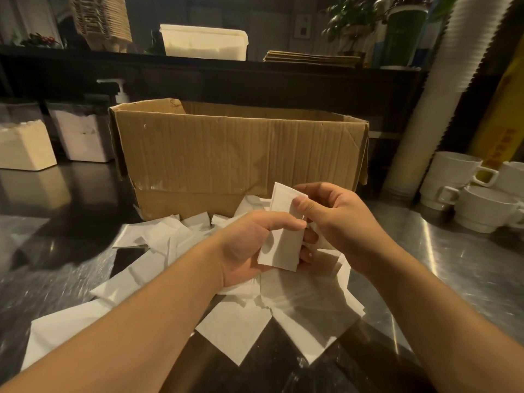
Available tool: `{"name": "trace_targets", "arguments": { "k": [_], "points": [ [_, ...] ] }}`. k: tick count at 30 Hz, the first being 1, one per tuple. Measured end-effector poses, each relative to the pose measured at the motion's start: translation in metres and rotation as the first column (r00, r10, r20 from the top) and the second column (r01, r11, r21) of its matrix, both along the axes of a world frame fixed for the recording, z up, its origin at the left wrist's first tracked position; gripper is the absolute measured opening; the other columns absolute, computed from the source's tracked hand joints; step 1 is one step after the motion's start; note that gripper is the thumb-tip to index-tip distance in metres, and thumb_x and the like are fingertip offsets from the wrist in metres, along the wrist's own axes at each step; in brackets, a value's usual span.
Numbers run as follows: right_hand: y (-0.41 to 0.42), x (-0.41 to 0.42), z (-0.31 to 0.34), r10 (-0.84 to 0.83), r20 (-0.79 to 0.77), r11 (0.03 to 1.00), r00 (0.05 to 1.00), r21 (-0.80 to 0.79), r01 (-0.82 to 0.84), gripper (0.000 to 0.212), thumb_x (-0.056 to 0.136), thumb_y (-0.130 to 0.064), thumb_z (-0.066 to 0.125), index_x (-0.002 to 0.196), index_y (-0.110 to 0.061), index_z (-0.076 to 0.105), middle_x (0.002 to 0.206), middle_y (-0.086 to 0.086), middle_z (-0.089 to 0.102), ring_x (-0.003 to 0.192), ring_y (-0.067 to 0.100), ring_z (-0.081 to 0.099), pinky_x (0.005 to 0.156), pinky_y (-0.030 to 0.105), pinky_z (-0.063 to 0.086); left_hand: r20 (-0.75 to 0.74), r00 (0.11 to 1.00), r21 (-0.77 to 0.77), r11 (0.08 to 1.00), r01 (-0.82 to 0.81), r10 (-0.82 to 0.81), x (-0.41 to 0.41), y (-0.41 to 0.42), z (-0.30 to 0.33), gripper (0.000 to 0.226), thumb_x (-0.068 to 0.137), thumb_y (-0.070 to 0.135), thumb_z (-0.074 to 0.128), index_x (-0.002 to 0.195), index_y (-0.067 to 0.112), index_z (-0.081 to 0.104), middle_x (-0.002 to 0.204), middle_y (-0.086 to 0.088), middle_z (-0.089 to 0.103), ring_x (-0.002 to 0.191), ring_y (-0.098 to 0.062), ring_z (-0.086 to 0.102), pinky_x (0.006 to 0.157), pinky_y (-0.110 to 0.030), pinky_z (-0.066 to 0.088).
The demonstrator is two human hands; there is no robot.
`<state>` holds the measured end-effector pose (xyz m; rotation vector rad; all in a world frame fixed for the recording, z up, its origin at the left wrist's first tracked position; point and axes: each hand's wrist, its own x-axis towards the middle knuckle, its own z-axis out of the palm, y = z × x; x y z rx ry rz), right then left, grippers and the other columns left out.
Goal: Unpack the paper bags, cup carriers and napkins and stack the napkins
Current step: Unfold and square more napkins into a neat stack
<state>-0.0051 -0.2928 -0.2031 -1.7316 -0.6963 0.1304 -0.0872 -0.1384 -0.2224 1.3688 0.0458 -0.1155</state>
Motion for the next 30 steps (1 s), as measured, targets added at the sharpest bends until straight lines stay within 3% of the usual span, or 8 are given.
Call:
{"name": "trace_targets", "arguments": {
  "k": [3, 7, 11, 14, 19, 23, 27, 30],
  "points": [
    [-0.002, -0.001, -0.001, 0.067, 0.025, 0.994, 0.997, 0.08, -0.068, 0.028, 0.095, -0.02, 0.069, 0.121, -0.026, 0.064, 0.112, -0.005, 0.069, 0.104, 0.018, 0.068, 0.076, 0.026, 0.062, -0.013, 0.998, -0.085, 0.995, 0.054, -0.055, 0.0, 0.001, 0.001, 0.06, 0.077, 0.031, 0.078, 0.133, 0.012, 0.067, 0.122, -0.021, 0.069, 0.115, -0.04, 0.064, 0.112, -0.057, 0.045],
    [0.0, -0.001, -0.004, 0.092, 0.103, 0.988, 0.99, 0.114, -0.103, 0.021, 0.095, -0.014, 0.068, 0.105, -0.031, 0.064, 0.109, -0.003, 0.068, 0.103, 0.021, 0.067, 0.077, 0.032, 0.064, 0.035, 0.99, -0.297, 0.944, 0.143, -0.139, -0.004, 0.0, 0.005, 0.051, 0.08, 0.026, 0.071, 0.128, 0.01, 0.069, 0.113, -0.02, 0.07, 0.099, -0.035, 0.069, 0.092, -0.047, 0.056],
    [0.002, -0.001, -0.007, 0.083, 0.235, 0.993, 0.969, 0.062, -0.1, 0.015, 0.094, -0.021, 0.069, 0.099, -0.035, 0.065, 0.104, -0.005, 0.066, 0.099, 0.022, 0.066, 0.076, 0.034, 0.064, 0.028, 0.993, -0.237, 0.964, 0.119, -0.116, -0.003, 0.001, 0.005, 0.037, 0.076, 0.025, 0.074, 0.112, 0.016, 0.079, 0.102, -0.015, 0.07, 0.09, -0.031, 0.067, 0.088, -0.047, 0.055],
    [0.002, -0.001, -0.008, 0.061, 0.297, 0.998, 0.953, 0.012, -0.068, 0.013, 0.093, -0.029, 0.069, 0.101, -0.038, 0.064, 0.106, -0.007, 0.063, 0.095, 0.017, 0.063, 0.073, 0.028, 0.062, 0.013, 0.995, -0.184, 0.978, 0.104, -0.103, -0.004, 0.0, 0.005, 0.034, 0.076, 0.022, 0.074, 0.109, 0.015, 0.079, 0.099, -0.016, 0.07, 0.089, -0.031, 0.069, 0.086, -0.046, 0.056],
    [0.001, -0.002, -0.008, 0.062, 0.26, 0.998, 0.964, -0.015, -0.06, 0.025, 0.092, -0.033, 0.068, 0.115, -0.036, 0.061, 0.114, -0.015, 0.062, 0.104, 0.012, 0.064, 0.079, 0.023, 0.061, 0.013, 0.994, -0.157, 0.982, 0.106, -0.105, -0.005, -0.001, 0.006, 0.032, 0.079, 0.019, 0.071, 0.11, 0.015, 0.078, 0.101, -0.018, 0.07, 0.091, -0.032, 0.069, 0.085, -0.046, 0.058],
    [-0.001, -0.002, -0.005, 0.085, 0.16, 0.996, 0.983, -0.006, -0.085, 0.012, 0.094, -0.03, 0.067, 0.105, -0.025, 0.066, 0.102, -0.005, 0.069, 0.096, 0.017, 0.07, 0.075, 0.03, 0.064, 0.038, 0.989, -0.168, 0.975, 0.145, -0.14, -0.006, -0.001, 0.007, 0.029, 0.077, 0.021, 0.071, 0.104, 0.021, 0.081, 0.099, -0.016, 0.07, 0.089, -0.03, 0.068, 0.084, -0.045, 0.057],
    [-0.002, 0.001, -0.002, 0.007, 0.117, 0.994, 0.993, 0.104, -0.019, 0.008, 0.1, -0.023, 0.061, 0.105, -0.024, 0.068, 0.097, -0.007, 0.071, 0.088, 0.007, 0.068, 0.069, 0.017, 0.055, 0.011, 0.997, -0.313, 0.946, 0.082, -0.083, -0.001, -0.001, 0.007, 0.043, 0.088, 0.032, 0.063, 0.125, 0.011, 0.068, 0.105, -0.017, 0.065, 0.092, -0.031, 0.064, 0.088, -0.046, 0.052],
    [-0.005, 0.011, -0.002, -0.149, 0.112, 0.976, 0.982, 0.175, 0.128, 0.01, 0.102, -0.021, 0.059, 0.103, -0.021, 0.069, 0.093, -0.004, 0.069, 0.084, 0.005, 0.064, 0.07, 0.018, 0.052, -0.032, 0.997, -0.454, 0.888, -0.072, 0.064, 0.0, -0.001, 0.01, 0.051, 0.097, 0.043, 0.052, 0.131, 0.007, 0.062, 0.1, -0.016, 0.065, 0.084, -0.029, 0.062, 0.081, -0.042, 0.053]
  ]
}}
